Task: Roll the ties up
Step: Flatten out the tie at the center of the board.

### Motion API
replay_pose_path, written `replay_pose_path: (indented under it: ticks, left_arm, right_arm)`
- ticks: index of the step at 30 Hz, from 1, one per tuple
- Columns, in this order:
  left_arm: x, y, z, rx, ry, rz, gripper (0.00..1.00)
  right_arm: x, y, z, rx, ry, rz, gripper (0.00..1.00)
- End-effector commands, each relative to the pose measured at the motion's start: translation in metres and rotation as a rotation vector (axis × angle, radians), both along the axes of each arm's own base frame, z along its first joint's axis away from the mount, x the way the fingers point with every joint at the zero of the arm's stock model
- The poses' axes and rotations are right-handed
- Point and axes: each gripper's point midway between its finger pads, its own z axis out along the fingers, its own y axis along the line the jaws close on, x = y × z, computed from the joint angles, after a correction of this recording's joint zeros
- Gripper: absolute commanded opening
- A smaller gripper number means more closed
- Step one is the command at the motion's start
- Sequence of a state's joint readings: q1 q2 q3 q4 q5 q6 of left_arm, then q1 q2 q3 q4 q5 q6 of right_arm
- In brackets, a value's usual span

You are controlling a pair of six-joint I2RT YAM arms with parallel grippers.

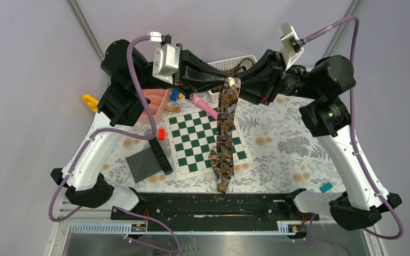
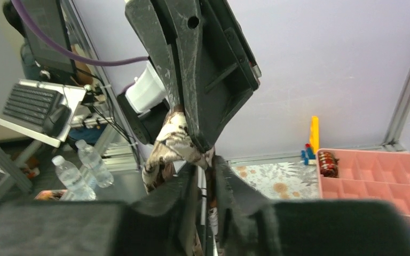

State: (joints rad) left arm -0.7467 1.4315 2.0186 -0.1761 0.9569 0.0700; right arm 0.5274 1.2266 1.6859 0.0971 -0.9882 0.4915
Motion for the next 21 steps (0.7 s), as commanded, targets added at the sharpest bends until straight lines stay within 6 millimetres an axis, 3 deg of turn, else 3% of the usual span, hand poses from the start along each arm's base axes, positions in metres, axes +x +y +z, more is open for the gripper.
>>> replay_pose_path:
  ticks: [1,3,5,8,10,12,15,21]
  left_arm:
    - [-0.003,0.006,0.024,-0.08,-0.053,0.02,0.0]
    - [0.001,0.008,0.032,-0.105,-0.059,0.055,0.0]
    - [0.007,0.011,0.042,-0.131,-0.084,0.104,0.0]
    - [0.02,0.018,0.069,-0.173,-0.149,0.213,0.0]
    - [0.029,0.023,0.084,-0.204,-0.192,0.283,0.0]
    - [0.036,0.029,0.098,-0.247,-0.238,0.346,0.0]
    - [0.046,0.037,0.115,-0.307,-0.298,0.427,0.0]
    - [0.056,0.038,0.124,-0.35,-0.356,0.471,0.0]
  right_arm:
    - [0.002,-0.001,0.004,0.017,-0.032,-0.037,0.34]
    - [0.017,-0.004,-0.001,0.009,-0.021,-0.136,0.46]
    - [0.045,-0.014,-0.011,-0.01,0.028,-0.324,0.57]
    - [0.088,-0.049,-0.027,-0.034,0.093,-0.671,0.64]
    - [0.104,-0.079,-0.038,-0.05,0.132,-0.865,0.64]
    - [0.106,-0.103,-0.05,-0.07,0.144,-0.992,0.65]
    - [0.095,-0.123,-0.066,-0.091,0.135,-1.055,0.67]
    - [0.064,-0.123,-0.101,-0.182,0.046,-0.958,0.71]
